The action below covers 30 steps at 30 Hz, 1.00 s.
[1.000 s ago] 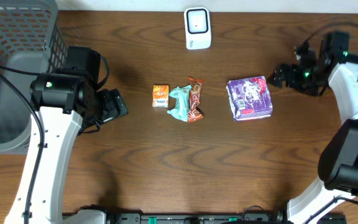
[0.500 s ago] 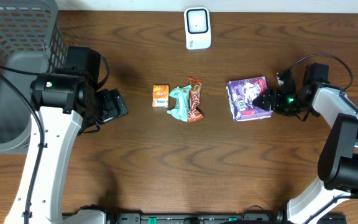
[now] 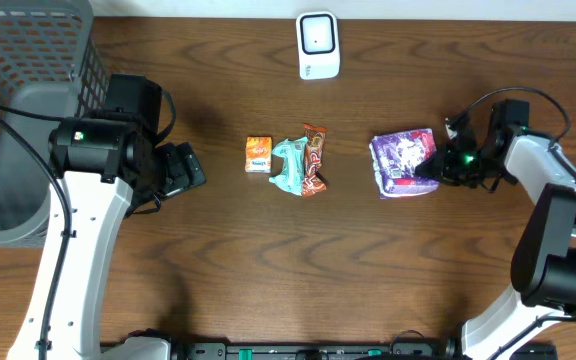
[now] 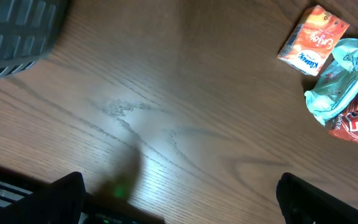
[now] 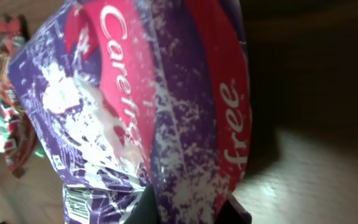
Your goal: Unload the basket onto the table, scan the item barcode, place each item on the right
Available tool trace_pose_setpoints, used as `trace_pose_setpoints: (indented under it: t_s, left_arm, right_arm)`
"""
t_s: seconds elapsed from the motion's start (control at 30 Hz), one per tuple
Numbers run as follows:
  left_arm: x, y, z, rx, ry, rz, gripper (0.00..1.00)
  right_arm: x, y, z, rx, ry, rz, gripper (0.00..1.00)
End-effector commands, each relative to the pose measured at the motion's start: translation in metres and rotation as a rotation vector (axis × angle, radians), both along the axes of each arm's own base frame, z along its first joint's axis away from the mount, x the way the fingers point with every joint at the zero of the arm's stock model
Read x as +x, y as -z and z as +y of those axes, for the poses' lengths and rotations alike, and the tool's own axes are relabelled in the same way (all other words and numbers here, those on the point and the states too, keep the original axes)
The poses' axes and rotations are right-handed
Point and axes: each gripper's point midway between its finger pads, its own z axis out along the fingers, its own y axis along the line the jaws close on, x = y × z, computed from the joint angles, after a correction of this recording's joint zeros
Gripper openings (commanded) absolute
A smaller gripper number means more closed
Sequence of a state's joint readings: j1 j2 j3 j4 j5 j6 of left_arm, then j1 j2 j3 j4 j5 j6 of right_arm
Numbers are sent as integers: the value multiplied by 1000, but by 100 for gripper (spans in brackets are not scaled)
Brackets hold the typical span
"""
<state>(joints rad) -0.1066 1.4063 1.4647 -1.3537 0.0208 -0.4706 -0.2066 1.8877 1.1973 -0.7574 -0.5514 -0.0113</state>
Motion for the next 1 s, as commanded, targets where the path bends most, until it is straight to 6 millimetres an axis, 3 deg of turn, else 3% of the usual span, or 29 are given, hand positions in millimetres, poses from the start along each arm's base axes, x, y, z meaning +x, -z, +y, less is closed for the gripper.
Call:
trace_pose_setpoints:
  t_s: [0.0, 0.13, 0.3, 0.4, 0.57, 0.67, 0.97]
  left_arm:
    - [0, 0, 2, 7, -2, 4, 98]
    - [0, 0, 2, 6, -1, 4, 98]
    - [0, 0, 2, 7, -2, 4, 98]
    - [0, 0, 2, 7, -2, 4, 98]
    - [0, 0, 2, 7, -2, 4, 98]
    - [0, 0, 2, 7, -2, 4, 98]
    - [0, 0, 2, 7, -2, 4, 98]
  right_arm:
    - [21, -43, -21, -185, 30, -89, 1]
    - [18, -68, -50, -471, 138, -71, 1]
    - [0, -95, -94, -920, 334, -41, 1]
    - [-6, -100, -99, -1069, 406, -43, 1]
    - [-5, -84, -82, -1141, 372, -36, 2]
    - [-1, -70, -64, -1170, 305, -37, 8]
    - [8, -30, 7, -1092, 124, -70, 22]
